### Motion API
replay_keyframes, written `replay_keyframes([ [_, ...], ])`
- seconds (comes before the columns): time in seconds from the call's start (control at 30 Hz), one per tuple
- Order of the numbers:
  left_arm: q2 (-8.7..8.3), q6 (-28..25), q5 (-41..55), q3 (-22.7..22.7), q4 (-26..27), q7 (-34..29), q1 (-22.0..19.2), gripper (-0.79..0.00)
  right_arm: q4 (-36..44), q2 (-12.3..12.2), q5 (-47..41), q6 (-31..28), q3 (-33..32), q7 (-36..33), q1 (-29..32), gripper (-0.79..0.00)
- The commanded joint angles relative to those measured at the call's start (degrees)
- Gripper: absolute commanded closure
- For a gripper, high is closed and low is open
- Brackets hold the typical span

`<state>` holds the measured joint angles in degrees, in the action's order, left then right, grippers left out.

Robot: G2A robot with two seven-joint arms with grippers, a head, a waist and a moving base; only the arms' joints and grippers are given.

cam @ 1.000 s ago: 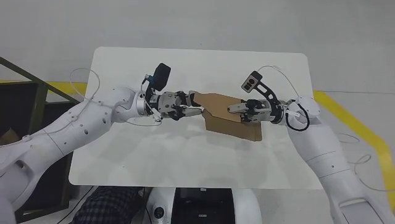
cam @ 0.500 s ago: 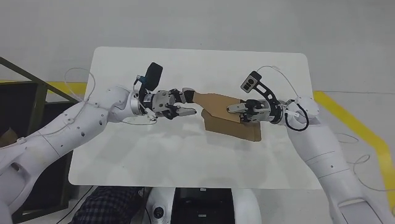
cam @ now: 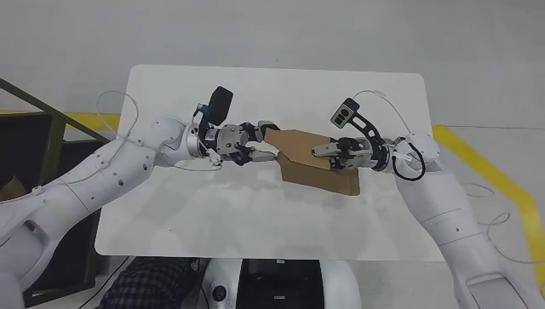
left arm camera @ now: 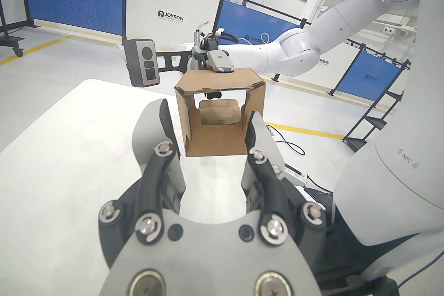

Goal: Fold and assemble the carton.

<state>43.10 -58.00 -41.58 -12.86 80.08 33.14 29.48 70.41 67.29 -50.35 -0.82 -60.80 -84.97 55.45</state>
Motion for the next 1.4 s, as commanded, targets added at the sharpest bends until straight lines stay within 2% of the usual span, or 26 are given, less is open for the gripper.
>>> replay_keyframes([
  [0.0,0.23,0.0,-0.1,0.3,0.1,0.1,-0.2,-0.437,0.0,0.0,-0.1,0.0,-0.1,0.0,0.1,0.000],
  [0.13,0.61,0.0,-0.6,1.0,0.1,0.1,-0.6,-0.434,0.0,0.0,0.0,0.0,-0.2,0.0,0.1,0.000],
  [0.43,1.08,0.0,-0.8,2.1,-0.1,0.5,-1.3,-0.259,0.0,0.1,0.0,0.0,-0.2,-0.1,0.1,0.000],
  [0.73,1.50,0.0,-0.7,2.6,0.2,-0.3,-1.9,-0.172,0.0,0.2,0.0,0.2,-0.1,-0.1,0.1,0.000],
  [1.37,1.65,0.0,-0.3,0.3,0.4,-2.9,-0.1,-0.219,-0.5,0.3,0.4,-0.5,-0.7,1.3,0.3,0.000],
])
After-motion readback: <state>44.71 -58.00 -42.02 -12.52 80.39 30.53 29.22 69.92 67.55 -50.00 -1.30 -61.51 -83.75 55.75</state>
